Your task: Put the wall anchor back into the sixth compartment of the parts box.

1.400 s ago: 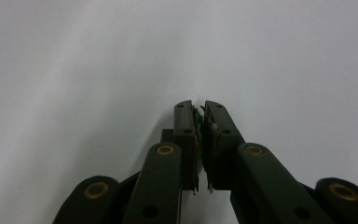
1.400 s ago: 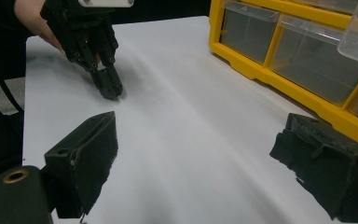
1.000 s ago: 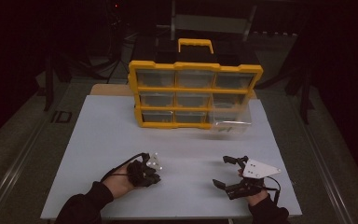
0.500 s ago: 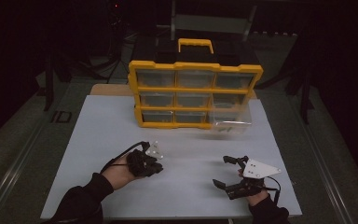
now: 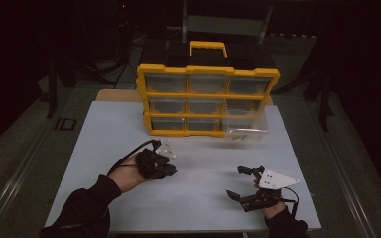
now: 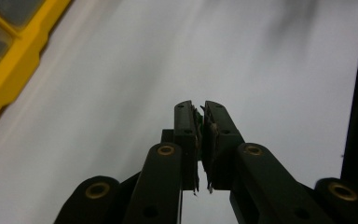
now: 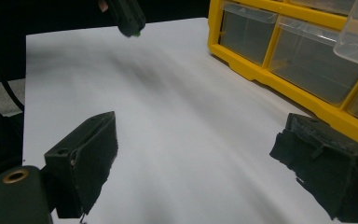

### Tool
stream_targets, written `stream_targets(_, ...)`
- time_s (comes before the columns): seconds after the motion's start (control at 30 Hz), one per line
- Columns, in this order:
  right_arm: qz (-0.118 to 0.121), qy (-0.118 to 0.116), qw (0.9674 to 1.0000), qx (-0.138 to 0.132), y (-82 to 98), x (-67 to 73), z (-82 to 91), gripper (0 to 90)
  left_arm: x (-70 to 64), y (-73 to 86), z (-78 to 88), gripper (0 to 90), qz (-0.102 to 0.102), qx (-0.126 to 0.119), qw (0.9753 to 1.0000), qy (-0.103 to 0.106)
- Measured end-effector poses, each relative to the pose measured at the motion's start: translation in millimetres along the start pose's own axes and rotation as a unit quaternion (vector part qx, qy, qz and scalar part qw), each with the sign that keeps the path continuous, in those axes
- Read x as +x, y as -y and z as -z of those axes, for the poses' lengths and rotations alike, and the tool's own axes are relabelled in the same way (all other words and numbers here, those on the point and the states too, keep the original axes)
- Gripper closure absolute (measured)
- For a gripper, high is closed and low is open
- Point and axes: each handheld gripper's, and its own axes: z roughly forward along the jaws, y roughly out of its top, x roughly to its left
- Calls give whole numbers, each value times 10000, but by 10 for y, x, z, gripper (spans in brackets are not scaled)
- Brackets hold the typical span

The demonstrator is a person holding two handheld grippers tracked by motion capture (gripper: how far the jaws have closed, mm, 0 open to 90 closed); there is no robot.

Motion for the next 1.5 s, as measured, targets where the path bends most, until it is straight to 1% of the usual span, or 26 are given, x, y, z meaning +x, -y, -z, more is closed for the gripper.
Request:
stream_targets(0.17, 9, 0, 10000, -6, 0, -1, 0, 108, 48, -121, 99, 836, -21, -55, 10000, -34)
stream_targets(0.2, 9, 0, 10000, -6, 0, -1, 0, 108, 48, -121, 99, 836, -21, -55, 10000, -34)
stream_targets(0.23, 9, 0, 10000, -8, 0, -2, 1, 108, 66, -164, 137, 836, -9, -101, 9999, 13)
stream_targets(0.27, 10, -1, 10000, -19, 1, -4, 2, 108, 65, -179, 147, 836, -18, -122, 9999, -24)
stream_targets(0.33, 7, -1, 10000, -19, 2, -6, 4, 108, 70, -215, 175, 835, -40, -141, 9999, 23)
stream_targets(0.37, 1, -3, 10000, -16, 2, -6, 4, 108, 69, -232, 188, 835, -60, -153, 9999, -23)
stream_targets(0.4, -5, -1, 10000, -19, 2, -7, 6, 109, 74, -248, 198, 835, -68, -147, 9999, 3)
stream_targets(0.47, -4, -2, 10000, -22, 2, -7, 5, 108, 80, -277, 216, 835, -82, -159, 9998, -48)
stream_targets(0.5, -8, -3, 10000, -16, 3, -7, 4, 108, 91, -299, 231, 835, -91, -166, 9998, -23)
stream_targets(0.53, -3, -3, 10000, -12, 3, -6, 2, 108, 96, -319, 241, 835, -96, -187, 9998, -63)
stream_targets(0.6, 7, -4, 10000, -11, 3, -5, 0, 108, 109, -363, 269, 835, -75, -213, 9997, -56)
stream_targets(0.63, 3, -5, 10000, -11, 2, -5, 1, 108, 115, -388, 285, 835, -111, -216, 9996, -108)
stream_targets(0.73, -2, -1, 10000, -21, 2, -7, 3, 108, 132, -472, 332, 836, -128, -274, 9994, -160)
stream_targets(0.8, -1, 0, 10000, -19, 2, -7, 2, 108, 138, -493, 343, 836, -132, -288, 9994, -142)
stream_targets(0.83, 9, -1, 10000, -22, 2, -7, 1, 108, 147, -563, 375, 836, -158, -321, 9992, -174)
stream_targets(0.9, 11, -5, 10000, -17, 1, -5, 1, 108, 153, -616, 395, 835, -179, -340, 9990, -208)
stream_targets(0.93, 6, -6, 10000, -20, 1, -6, 3, 108, 156, -642, 402, 835, -177, -335, 9991, -183)
stream_targets(0.97, 6, -6, 10000, -20, 1, -6, 3, 108, 159, -668, 414, 835, -216, -321, 9990, -217)
stream_targets(1.17, 8, -5, 10000, -29, 3, -8, 6, 108, 199, -810, 487, 835, -191, -390, 9986, -302)
stream_targets(1.23, 11, -6, 10000, -28, 3, -8, 5, 108, 208, -833, 497, 836, -170, -410, 9986, -284)
stream_targets(1.27, -16, -10, 10000, -20, 4, -8, 6, 108, 222, -873, 517, 836, -147, -455, 9983, -347)
stream_targets(1.33, -3, -9, 10000, -30, 2, -8, 5, 108, 246, -938, 541, 836, -106, -517, 9979, -375)
stream_targets(1.37, 11, -6, 10000, -33, 2, -8, 5, 108, 256, -962, 551, 836, -114, -517, 9980, -342)
stream_targets(1.4, 17, -6, 10000, -30, 1, -7, 6, 108, 254, -983, 554, 836, -100, -574, 9975, -399)
stream_targets(1.43, 11, -4, 10000, -31, 1, -8, 6, 108, 254, -983, 554, 836, -100, -574, 9975, -399)
stream_targets(1.5, 0, -4, 10000, -28, 2, -9, 7, 108, 259, -1048, 563, 835, -67, -610, 9971, -442)
